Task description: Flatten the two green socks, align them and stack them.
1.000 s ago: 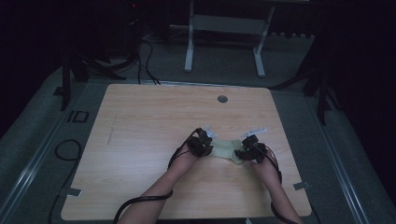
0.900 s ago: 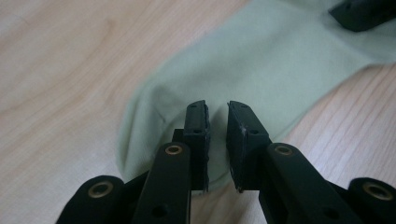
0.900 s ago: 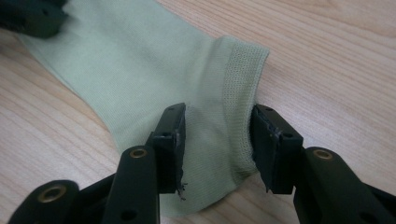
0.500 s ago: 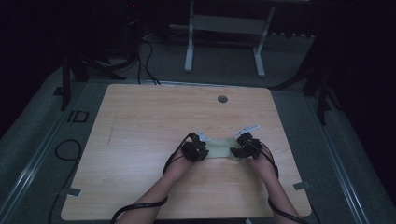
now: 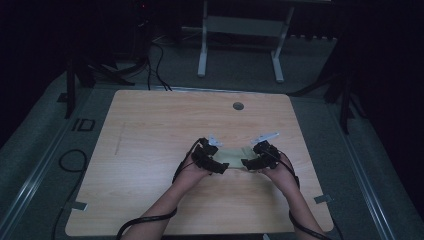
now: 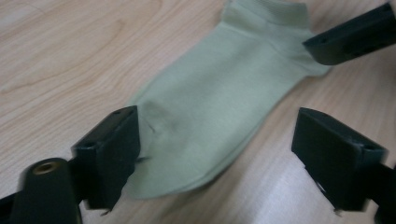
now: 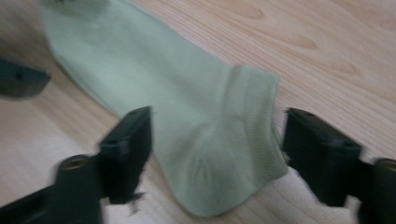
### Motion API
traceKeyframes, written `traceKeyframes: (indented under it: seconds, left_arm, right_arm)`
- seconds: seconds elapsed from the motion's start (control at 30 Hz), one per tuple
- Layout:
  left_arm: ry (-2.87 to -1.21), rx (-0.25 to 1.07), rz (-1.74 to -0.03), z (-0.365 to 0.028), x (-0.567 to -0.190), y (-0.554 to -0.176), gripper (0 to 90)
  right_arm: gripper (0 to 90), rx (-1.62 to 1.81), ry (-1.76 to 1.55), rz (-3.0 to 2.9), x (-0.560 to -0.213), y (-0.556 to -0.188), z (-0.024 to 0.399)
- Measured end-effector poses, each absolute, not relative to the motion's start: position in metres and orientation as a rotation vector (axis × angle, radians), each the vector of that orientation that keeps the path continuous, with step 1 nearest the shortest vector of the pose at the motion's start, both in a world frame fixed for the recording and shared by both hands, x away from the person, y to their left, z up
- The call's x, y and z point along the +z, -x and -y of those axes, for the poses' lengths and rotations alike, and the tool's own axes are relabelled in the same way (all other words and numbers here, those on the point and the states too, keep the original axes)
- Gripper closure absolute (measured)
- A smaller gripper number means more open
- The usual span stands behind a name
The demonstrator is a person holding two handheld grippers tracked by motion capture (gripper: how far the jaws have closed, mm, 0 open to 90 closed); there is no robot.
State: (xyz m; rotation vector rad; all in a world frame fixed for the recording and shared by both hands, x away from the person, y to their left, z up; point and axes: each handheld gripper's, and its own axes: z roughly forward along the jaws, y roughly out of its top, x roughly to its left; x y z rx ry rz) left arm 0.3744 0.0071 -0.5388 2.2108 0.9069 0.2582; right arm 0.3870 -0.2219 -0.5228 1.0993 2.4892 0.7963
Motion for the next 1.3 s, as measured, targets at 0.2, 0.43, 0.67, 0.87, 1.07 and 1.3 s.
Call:
traceKeyframes:
  seconds: [0.2, 0.43, 0.67, 0.87, 1.07, 1.3]
  left_arm:
    - [-2.190, 0.304, -0.864, -0.011, -0.536, -0.363, 2.1]
    - [-2.181, 0.298, -0.849, -0.023, -0.537, -0.352, 2.1]
    - [-2.179, 0.291, -0.864, -0.039, -0.540, -0.339, 2.1]
    - [-2.166, 0.312, -0.872, -0.053, -0.544, -0.328, 2.1]
    - [-2.157, 0.303, -0.899, -0.070, -0.549, -0.320, 2.1]
    - [-2.147, 0.320, -0.929, -0.086, -0.553, -0.309, 2.1]
  right_arm:
    - [13.8, 0.839, -1.058, -2.494, -0.519, -0.377, 0.222]
    - [12.7, 0.904, -1.054, -2.449, -0.517, -0.370, 0.232]
    - [12.6, 0.950, -1.062, -2.448, -0.519, -0.361, 0.243]
    - [12.7, 0.956, -1.053, -2.462, -0.524, -0.352, 0.250]
    - [12.8, 0.959, -1.057, -2.481, -0.532, -0.340, 0.257]
    - [12.8, 0.969, -1.057, -2.472, -0.538, -0.328, 0.264]
